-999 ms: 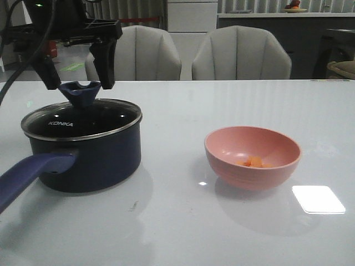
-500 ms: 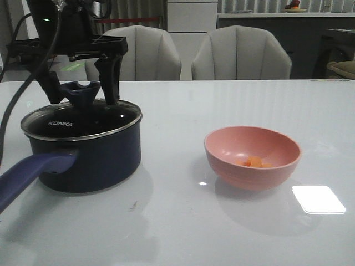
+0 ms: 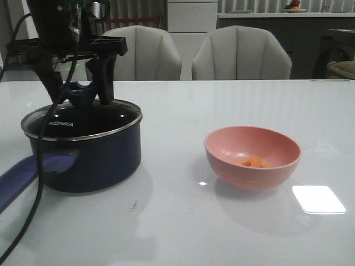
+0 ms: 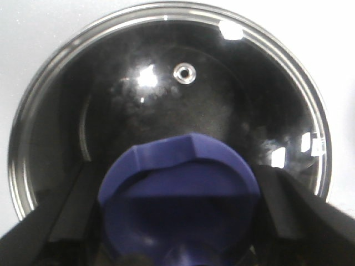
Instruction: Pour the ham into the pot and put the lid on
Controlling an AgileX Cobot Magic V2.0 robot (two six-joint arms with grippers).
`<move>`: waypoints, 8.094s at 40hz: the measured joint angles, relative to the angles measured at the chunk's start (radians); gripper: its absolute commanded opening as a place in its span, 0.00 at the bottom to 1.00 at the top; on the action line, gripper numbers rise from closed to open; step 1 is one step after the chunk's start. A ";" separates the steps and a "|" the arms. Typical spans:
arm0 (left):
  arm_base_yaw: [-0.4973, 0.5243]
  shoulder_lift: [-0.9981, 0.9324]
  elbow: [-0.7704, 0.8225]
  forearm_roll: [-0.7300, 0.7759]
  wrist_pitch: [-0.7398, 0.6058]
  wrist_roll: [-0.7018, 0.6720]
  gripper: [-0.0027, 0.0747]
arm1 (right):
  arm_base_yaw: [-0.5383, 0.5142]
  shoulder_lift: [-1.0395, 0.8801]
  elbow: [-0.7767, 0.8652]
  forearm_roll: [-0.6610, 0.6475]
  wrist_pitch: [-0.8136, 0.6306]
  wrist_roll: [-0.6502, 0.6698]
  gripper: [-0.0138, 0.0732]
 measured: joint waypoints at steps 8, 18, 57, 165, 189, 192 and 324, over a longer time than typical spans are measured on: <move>0.000 0.002 -0.009 0.000 0.006 0.000 0.45 | 0.000 0.000 0.000 0.000 0.000 0.000 0.33; 0.000 0.010 -0.067 0.000 0.036 0.000 0.45 | 0.000 0.000 0.000 0.000 0.000 0.000 0.33; 0.416 -0.222 0.216 0.022 -0.023 0.122 0.44 | 0.000 0.000 0.000 0.000 0.000 0.000 0.33; 0.187 -1.575 1.205 -0.039 -0.782 0.297 0.76 | 0.000 0.000 0.000 0.000 -0.001 0.000 0.33; 0.150 -1.774 1.395 -0.039 -0.907 0.297 0.76 | 0.000 0.000 0.002 0.000 -0.038 0.000 0.33; 0.150 -1.774 1.395 -0.039 -0.907 0.297 0.76 | 0.000 0.000 0.002 0.000 -0.090 0.000 0.33; 0.150 -1.774 1.396 -0.038 -0.907 0.297 0.62 | 0.419 1.810 -1.439 0.389 0.234 -0.312 0.32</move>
